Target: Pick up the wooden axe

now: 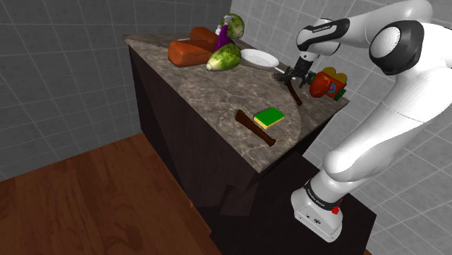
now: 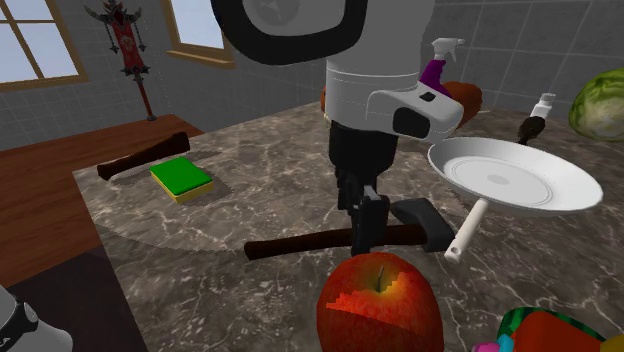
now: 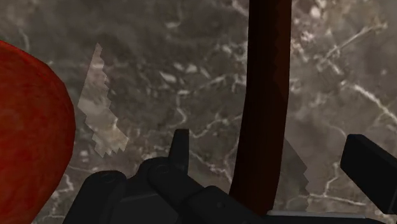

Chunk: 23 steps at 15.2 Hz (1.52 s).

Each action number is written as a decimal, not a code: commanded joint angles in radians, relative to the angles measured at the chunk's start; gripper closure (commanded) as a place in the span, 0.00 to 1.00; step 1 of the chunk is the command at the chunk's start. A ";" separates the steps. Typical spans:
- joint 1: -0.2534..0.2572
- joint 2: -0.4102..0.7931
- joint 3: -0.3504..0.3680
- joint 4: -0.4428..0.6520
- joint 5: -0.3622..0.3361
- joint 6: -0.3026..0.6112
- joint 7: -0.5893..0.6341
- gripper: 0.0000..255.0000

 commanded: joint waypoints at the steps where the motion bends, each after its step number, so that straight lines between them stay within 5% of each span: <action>1: 0.000 0.009 0.000 -0.018 0.004 0.027 -0.002 0.00; 5: -0.001 0.023 0.001 -0.038 0.010 0.059 -0.006 0.00; 6: -0.001 0.024 0.001 -0.037 0.011 0.059 -0.006 1.00; 14: -0.002 0.031 0.000 -0.042 0.014 0.071 -0.009 1.00; 23: 0.002 -0.016 -0.001 0.028 -0.007 -0.042 0.006 1.00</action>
